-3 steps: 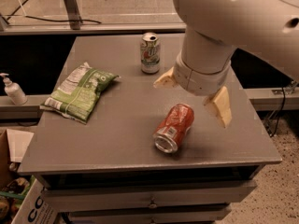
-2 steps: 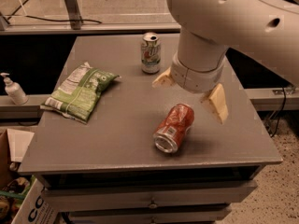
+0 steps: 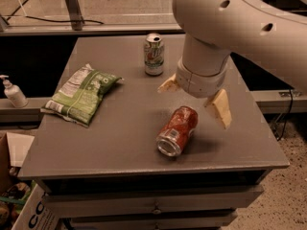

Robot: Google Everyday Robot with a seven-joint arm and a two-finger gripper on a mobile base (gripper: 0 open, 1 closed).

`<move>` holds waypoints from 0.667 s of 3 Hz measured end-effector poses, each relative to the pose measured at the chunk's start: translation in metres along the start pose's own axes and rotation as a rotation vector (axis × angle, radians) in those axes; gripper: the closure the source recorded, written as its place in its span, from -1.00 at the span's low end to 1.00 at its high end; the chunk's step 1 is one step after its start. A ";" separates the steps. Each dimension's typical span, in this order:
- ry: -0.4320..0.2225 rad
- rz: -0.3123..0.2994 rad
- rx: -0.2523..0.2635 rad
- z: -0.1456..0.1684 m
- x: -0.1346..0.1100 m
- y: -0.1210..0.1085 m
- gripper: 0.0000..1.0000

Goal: Place coke can upright

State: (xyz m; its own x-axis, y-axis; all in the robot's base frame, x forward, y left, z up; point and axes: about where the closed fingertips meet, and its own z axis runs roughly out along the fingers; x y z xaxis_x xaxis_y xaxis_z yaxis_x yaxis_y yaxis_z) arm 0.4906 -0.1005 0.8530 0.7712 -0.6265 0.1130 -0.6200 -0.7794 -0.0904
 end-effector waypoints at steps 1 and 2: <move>-0.020 0.013 -0.009 0.010 0.002 0.005 -1.00; -0.035 0.021 -0.019 0.017 0.003 0.010 -1.00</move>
Offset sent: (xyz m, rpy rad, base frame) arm -0.0034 -0.0151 -0.0292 0.0152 0.0715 -0.0321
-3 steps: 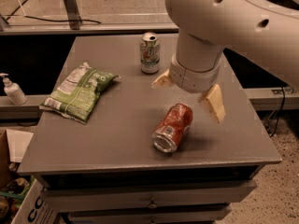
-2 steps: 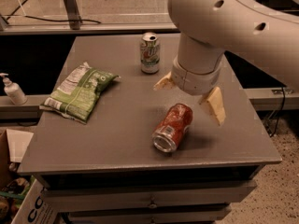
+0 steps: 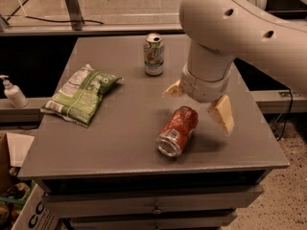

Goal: Place coke can upright

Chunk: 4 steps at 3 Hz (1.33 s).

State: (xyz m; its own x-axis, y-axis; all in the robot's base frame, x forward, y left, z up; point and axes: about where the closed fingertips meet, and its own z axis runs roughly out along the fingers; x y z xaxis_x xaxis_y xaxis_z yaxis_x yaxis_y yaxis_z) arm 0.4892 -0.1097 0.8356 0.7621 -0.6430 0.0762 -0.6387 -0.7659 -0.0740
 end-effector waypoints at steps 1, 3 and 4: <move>-0.020 -0.009 -0.019 0.011 -0.008 0.004 -1.00; -0.054 -0.051 -0.051 0.029 -0.036 0.002 -0.65; -0.051 -0.065 -0.060 0.029 -0.041 0.000 -0.16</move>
Offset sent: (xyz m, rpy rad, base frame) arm -0.0301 0.0245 -0.0412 -0.0145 0.0998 0.0581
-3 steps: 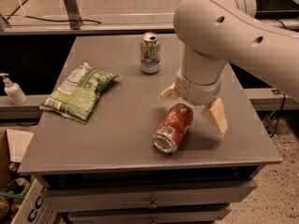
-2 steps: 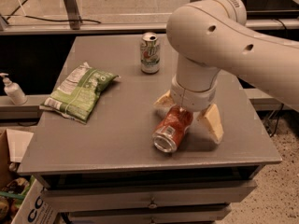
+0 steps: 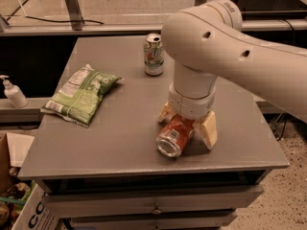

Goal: Place coke can upright

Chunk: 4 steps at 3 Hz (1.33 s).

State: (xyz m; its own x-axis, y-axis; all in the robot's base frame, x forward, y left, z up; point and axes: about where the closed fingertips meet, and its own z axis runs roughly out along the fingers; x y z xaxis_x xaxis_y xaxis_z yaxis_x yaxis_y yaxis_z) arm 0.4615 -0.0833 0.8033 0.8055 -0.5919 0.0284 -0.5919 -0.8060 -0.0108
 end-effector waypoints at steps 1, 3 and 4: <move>0.000 0.000 0.000 -0.005 0.000 0.000 0.28; 0.036 -0.039 0.027 -0.030 -0.008 -0.017 1.00; 0.068 -0.098 0.070 -0.057 -0.017 -0.036 1.00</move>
Offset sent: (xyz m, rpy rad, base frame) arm 0.0044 0.0221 0.0282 -0.0125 -0.0432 0.0374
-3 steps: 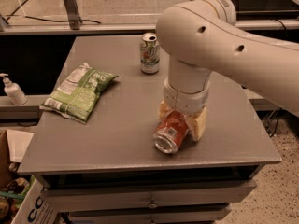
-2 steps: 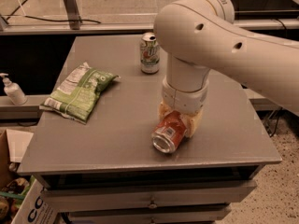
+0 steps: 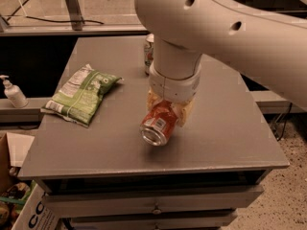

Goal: Place coke can upright

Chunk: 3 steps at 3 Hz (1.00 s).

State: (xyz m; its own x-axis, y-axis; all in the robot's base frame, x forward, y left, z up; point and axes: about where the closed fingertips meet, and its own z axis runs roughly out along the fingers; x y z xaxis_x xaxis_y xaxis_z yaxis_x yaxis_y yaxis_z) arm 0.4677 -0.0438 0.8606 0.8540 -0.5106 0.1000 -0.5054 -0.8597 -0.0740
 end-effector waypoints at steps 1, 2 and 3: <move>0.000 0.000 0.000 0.000 0.000 0.000 1.00; 0.011 -0.058 0.035 0.005 0.000 0.004 1.00; 0.056 -0.162 0.083 0.000 0.006 0.011 1.00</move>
Offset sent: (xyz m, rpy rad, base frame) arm -0.0036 -0.0093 -0.0183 0.0456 -0.0651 0.1689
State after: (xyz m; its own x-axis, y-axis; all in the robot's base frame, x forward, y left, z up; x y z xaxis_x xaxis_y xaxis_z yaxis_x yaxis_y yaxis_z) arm 0.4670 -0.0562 0.8606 0.9141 -0.3672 0.1718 -0.3477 -0.9281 -0.1335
